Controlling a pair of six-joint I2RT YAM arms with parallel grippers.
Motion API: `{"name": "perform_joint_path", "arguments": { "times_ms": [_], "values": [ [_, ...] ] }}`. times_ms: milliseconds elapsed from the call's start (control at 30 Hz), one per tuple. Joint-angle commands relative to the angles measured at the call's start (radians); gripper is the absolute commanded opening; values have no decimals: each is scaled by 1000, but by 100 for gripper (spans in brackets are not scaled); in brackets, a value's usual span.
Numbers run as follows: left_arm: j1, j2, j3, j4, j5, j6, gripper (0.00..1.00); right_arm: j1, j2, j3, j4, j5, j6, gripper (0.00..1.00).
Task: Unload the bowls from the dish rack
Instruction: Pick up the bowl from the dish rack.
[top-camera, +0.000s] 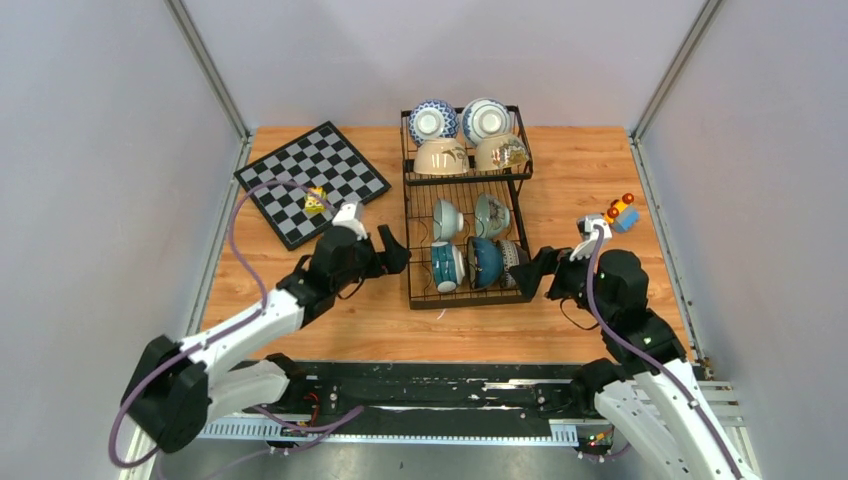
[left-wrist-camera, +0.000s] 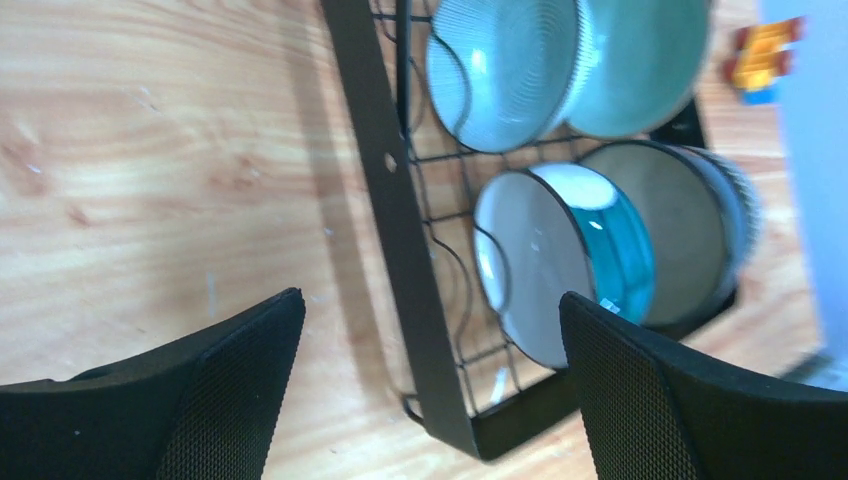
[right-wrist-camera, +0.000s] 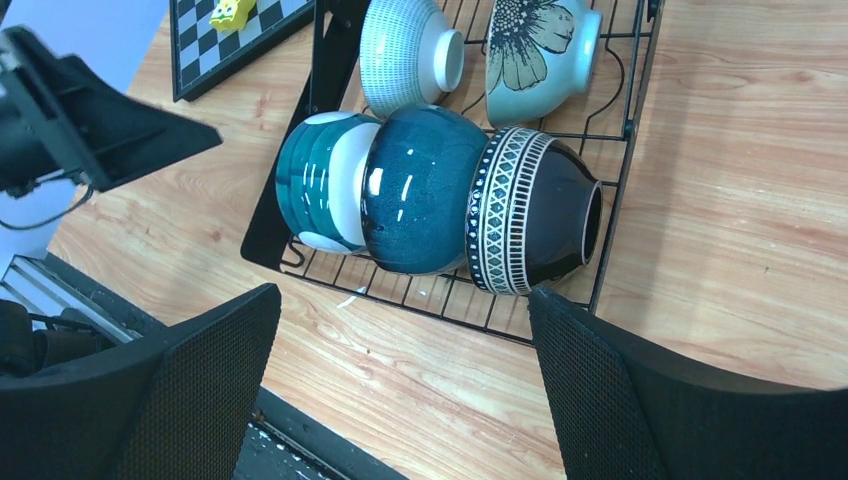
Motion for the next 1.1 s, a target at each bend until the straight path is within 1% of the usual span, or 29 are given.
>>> {"name": "perform_joint_path", "arguments": {
  "times_ms": [0, 67, 167, 333, 433, 600, 667, 733, 1067],
  "values": [
    [4, -178, -187, 279, 110, -211, 100, 17, -27, -21, -8, -16, 3, 98],
    [4, -225, -270, 455, 136, -279, 100, 17, -46, -37, -8, -48, -10, 98],
    [4, -202, -349, 689, 209, -330, 100, 17, -72, -60, -4, -67, -16, 98],
    [4, -1, -318, 914, 378, -399, 94, 18, -76, -89, 13, -107, -5, 96],
    [4, 135, -321, 1092, 413, -472, 92, 18, -83, -106, 25, -121, 10, 95],
    [4, 330, -301, 1296, 461, -562, 85, 18, -90, -122, 33, -129, 20, 95],
    [4, 382, -299, 1348, 464, -588, 83, 18, -90, -122, 32, -129, 19, 95],
    [4, 410, -300, 1360, 461, -588, 82, 17, -89, -121, 34, -131, 17, 95],
    [2, 473, -259, 1310, 487, -561, 79, 18, -86, -124, 34, -121, 4, 95]
  ]
}}
